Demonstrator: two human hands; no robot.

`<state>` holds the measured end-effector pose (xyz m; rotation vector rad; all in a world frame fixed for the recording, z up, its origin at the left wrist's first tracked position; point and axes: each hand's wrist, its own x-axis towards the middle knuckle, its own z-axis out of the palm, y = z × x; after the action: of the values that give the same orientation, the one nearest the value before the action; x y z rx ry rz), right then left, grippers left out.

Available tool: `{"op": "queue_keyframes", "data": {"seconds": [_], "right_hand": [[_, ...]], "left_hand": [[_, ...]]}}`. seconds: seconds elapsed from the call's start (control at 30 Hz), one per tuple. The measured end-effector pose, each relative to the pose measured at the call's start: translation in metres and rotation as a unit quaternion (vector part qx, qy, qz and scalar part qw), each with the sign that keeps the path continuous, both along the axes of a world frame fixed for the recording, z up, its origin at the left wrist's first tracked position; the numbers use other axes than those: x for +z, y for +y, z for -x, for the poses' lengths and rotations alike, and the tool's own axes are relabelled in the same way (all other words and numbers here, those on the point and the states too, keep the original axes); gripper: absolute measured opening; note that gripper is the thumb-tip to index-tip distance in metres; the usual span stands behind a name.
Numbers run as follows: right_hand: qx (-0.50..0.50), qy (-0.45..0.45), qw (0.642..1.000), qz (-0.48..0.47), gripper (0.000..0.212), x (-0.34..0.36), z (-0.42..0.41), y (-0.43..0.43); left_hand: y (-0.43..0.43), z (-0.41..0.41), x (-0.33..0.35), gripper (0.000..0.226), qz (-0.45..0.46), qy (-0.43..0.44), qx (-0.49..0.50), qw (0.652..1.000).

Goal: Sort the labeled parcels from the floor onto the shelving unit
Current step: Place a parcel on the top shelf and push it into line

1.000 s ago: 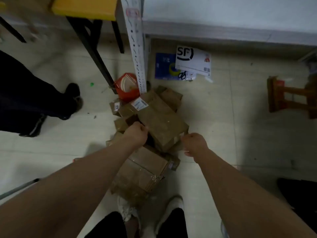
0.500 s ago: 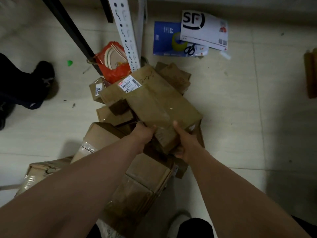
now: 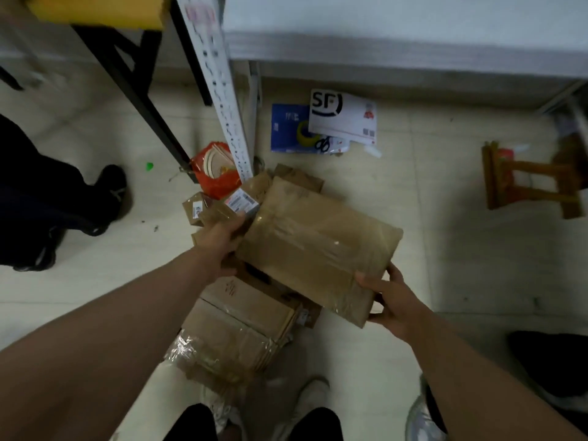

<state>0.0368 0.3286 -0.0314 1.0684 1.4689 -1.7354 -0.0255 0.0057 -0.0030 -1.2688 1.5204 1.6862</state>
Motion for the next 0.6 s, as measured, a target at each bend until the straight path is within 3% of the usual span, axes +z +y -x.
{"op": "queue_keyframes", "data": {"seconds": [0.13,0.3,0.47,0.53,0.6], "right_hand": [[0.057,0.042,0.997,-0.001,0.082,0.119,-0.005,0.007],[0.103,0.107,0.989,-0.005,0.092,0.27,-0.01,0.006],[0.064,0.171,0.978,0.103,0.085,0.407,-0.002,-0.004],[0.053,0.21,0.968,0.124,0.091,0.455,0.001,-0.003],[0.04,0.251,0.958,0.131,0.098,0.499,0.007,-0.004]], "left_hand": [[-0.001,-0.004,0.129,0.083,-0.084,-0.021,-0.075,0.993],[-0.005,-0.005,0.271,0.121,-0.099,-0.029,-0.056,0.993],[-0.015,-0.006,0.392,0.146,-0.14,-0.013,-0.114,0.983],[-0.025,-0.008,0.433,0.145,-0.171,-0.001,-0.153,0.973],[-0.037,-0.006,0.469,0.125,-0.206,0.046,-0.18,0.961]]}}
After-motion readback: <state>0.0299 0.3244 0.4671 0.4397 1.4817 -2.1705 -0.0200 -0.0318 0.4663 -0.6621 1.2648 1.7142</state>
